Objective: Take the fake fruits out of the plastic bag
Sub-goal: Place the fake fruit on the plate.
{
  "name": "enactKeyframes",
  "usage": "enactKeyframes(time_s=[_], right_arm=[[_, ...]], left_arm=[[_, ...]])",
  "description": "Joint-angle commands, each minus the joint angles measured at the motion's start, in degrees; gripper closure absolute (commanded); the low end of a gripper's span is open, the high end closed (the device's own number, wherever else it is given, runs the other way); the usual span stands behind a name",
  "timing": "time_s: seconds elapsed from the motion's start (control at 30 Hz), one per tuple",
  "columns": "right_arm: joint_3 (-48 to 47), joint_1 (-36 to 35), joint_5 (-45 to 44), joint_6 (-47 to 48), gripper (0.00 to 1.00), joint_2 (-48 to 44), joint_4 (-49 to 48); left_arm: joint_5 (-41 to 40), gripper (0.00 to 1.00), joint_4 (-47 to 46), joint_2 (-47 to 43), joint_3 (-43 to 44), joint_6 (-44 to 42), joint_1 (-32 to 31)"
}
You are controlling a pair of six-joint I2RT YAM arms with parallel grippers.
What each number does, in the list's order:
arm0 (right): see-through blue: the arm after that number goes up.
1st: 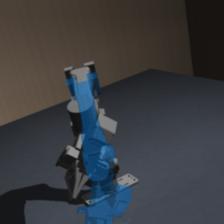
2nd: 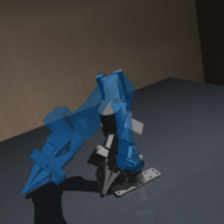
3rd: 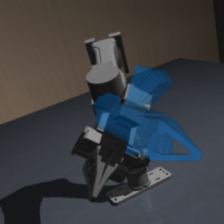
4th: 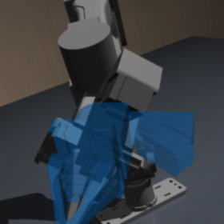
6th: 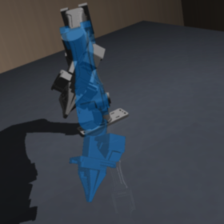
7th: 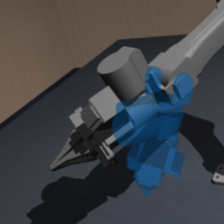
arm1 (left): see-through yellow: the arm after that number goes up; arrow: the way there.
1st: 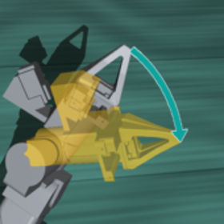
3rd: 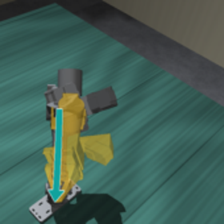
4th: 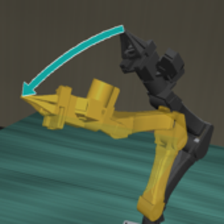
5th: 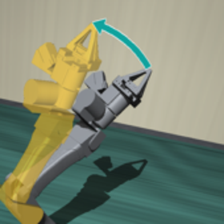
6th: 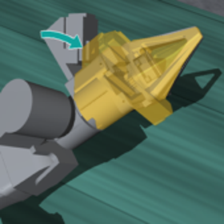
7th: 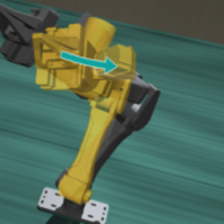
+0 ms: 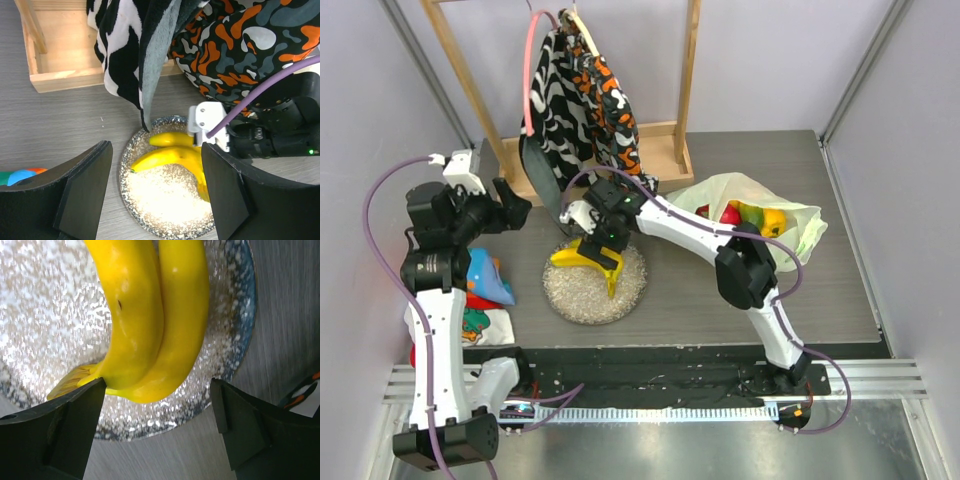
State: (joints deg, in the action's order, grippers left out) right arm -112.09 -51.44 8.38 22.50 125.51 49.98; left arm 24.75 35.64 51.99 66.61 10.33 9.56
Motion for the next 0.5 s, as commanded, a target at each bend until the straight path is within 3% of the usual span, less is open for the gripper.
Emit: enactKeyframes(time_s=[0.0, 0.07, 0.13, 0.27, 0.47], right_arm=[[-3.39, -2.96, -7.05, -0.1, 0.08, 5.17, -3.57], [-5.76, -3.14, -10.73, 0.09, 0.18, 7.1, -4.44], [-7.34, -3.49, -13.82, 0.69, 0.21, 7.73, -5.32], [-7.7, -4.02, -19.88, 2.63, 0.22, 8.26, -7.08], [-3.93, -4.98, -21.82, 3.95, 0.21, 4.66, -7.7]], left_arm=[[1.61, 0.24, -1.62, -1.45, -0.87, 0.57, 0.81], [1.79, 0.24, -1.54, -1.71, -1.22, 0.66, 0.81], [1.97, 0.24, -1.45, -1.71, -1.31, 0.57, 0.98], [2.32, 0.24, -1.45, -1.8, -1.39, 0.75, 0.99], [3.46, 0.24, -2.85, -1.63, -2.18, 1.89, 1.07]])
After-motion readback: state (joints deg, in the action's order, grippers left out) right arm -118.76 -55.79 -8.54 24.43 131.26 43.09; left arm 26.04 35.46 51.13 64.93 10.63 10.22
